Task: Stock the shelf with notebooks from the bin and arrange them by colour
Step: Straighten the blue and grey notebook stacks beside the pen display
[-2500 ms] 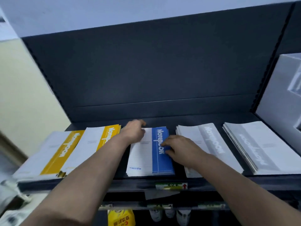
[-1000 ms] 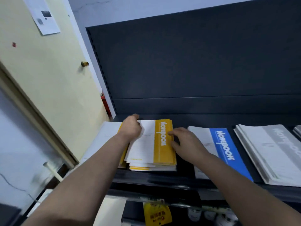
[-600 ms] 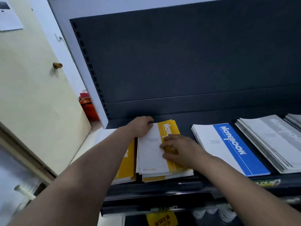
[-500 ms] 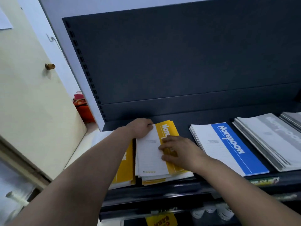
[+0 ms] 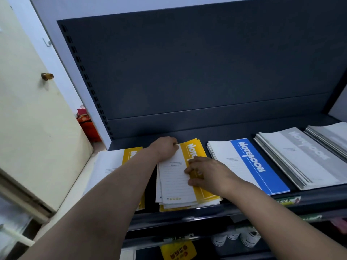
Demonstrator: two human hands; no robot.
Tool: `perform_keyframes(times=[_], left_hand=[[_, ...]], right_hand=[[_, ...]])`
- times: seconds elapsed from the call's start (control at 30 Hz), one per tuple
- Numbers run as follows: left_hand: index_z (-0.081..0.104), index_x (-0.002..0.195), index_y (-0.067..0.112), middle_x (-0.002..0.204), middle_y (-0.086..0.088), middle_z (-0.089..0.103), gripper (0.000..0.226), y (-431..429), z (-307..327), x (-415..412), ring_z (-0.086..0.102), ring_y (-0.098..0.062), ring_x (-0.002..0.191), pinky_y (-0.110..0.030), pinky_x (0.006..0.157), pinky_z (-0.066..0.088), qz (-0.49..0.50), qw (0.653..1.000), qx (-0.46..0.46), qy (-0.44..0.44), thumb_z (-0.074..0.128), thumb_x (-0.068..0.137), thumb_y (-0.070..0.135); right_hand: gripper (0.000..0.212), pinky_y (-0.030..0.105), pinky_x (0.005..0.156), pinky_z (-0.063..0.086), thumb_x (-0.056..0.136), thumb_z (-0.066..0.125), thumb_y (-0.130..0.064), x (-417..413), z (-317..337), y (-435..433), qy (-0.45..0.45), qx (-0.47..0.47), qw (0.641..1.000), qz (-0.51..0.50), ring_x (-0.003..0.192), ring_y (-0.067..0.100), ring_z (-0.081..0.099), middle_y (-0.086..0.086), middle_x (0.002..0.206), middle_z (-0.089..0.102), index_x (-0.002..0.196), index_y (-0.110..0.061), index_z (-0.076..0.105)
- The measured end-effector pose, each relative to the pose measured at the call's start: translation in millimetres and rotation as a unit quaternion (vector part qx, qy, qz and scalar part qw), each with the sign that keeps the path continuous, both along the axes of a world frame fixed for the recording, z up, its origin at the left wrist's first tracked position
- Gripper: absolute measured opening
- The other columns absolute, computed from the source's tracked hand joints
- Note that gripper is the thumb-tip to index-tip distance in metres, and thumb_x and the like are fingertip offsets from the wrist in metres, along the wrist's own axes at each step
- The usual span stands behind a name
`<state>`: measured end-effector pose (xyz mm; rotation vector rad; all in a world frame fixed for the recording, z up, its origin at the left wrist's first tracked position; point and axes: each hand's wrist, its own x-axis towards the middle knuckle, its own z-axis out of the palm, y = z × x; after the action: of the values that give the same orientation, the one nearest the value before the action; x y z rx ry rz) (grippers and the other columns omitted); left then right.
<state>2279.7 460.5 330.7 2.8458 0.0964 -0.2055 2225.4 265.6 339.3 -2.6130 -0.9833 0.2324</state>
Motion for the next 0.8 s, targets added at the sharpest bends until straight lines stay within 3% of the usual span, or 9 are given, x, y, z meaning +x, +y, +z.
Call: perform_keyframes(times=[0.1, 0.17, 0.27, 0.37, 0.47, 0.63, 0.8], left_hand=[[0.045, 0.14, 0.013, 0.143, -0.012, 0.046, 0.043, -3, 0, -6, 0.045, -0.027, 0.128, -0.037, 0.105, 0.038, 0.067, 0.996, -0.054, -0.032, 0.043, 0.101, 0.03], [0.03, 0.149, 0.011, 0.153, -0.013, 0.031, 0.054, -7, 4, -18, 0.032, -0.031, 0.139, -0.041, 0.113, 0.03, 0.145, 0.979, -0.122, -0.076, 0.044, 0.1, 0.029], [0.033, 0.144, 0.007, 0.147, -0.012, 0.038, 0.049, -15, 11, -46, 0.04, -0.029, 0.131, -0.036, 0.104, 0.036, 0.236, 0.933, -0.256, -0.087, 0.045, 0.101, 0.027], [0.032, 0.142, 0.005, 0.141, -0.011, 0.044, 0.048, -25, 10, -79, 0.047, -0.028, 0.121, -0.036, 0.094, 0.042, 0.275, 0.907, -0.316, -0.041, 0.045, 0.101, 0.027], [0.034, 0.137, 0.006, 0.132, -0.009, 0.049, 0.043, -32, 6, -92, 0.05, -0.022, 0.103, -0.035, 0.083, 0.043, 0.302, 0.886, -0.35, -0.023, 0.046, 0.101, 0.027], [0.032, 0.137, 0.009, 0.13, -0.011, 0.053, 0.045, -46, 5, -99, 0.056, -0.028, 0.112, -0.046, 0.094, 0.05, 0.314, 0.852, -0.418, -0.004, 0.049, 0.1, 0.026], [0.037, 0.133, 0.005, 0.129, -0.009, 0.055, 0.038, -41, 13, -102, 0.056, -0.024, 0.107, -0.039, 0.09, 0.048, 0.313, 0.846, -0.432, 0.007, 0.048, 0.101, 0.022]], right_hand=[[0.04, 0.03, 0.107, 0.034, 0.09, 0.059, -0.039, -1, 0, 0, 0.0, -0.012, 1.0, 0.0, 0.134, 0.013, 0.038, -0.01, 0.145, 0.042, 0.129, -0.032, 0.055], [0.047, 0.032, 0.114, 0.024, 0.092, 0.057, -0.037, -2, -3, 0, 0.024, 0.009, 1.0, -0.009, 0.144, 0.015, 0.022, -0.007, 0.154, 0.027, 0.137, -0.032, 0.047], [0.056, 0.038, 0.118, 0.014, 0.096, 0.05, -0.036, -7, -2, -6, 0.055, 0.046, 0.996, -0.048, 0.148, 0.021, 0.002, -0.003, 0.16, 0.006, 0.147, -0.03, 0.029], [0.058, 0.038, 0.114, 0.021, 0.098, 0.046, -0.031, -10, -3, -10, 0.066, 0.02, 0.996, -0.058, 0.145, 0.026, 0.011, 0.003, 0.159, 0.006, 0.149, -0.021, 0.019], [0.066, 0.039, 0.114, 0.022, 0.099, 0.044, -0.03, -12, -7, -6, 0.089, 0.003, 0.994, -0.069, 0.147, 0.028, 0.01, 0.008, 0.16, -0.009, 0.152, -0.02, 0.006], [0.073, 0.043, 0.118, 0.018, 0.098, 0.046, -0.033, -14, -11, 1, 0.099, -0.009, 0.991, -0.092, 0.148, 0.031, 0.0, 0.01, 0.158, -0.017, 0.152, -0.018, -0.002], [0.07, 0.036, 0.11, 0.032, 0.096, 0.048, -0.032, -12, -10, -7, 0.124, 0.017, 0.988, -0.093, 0.142, 0.027, 0.024, 0.005, 0.158, -0.005, 0.15, -0.015, 0.008]])
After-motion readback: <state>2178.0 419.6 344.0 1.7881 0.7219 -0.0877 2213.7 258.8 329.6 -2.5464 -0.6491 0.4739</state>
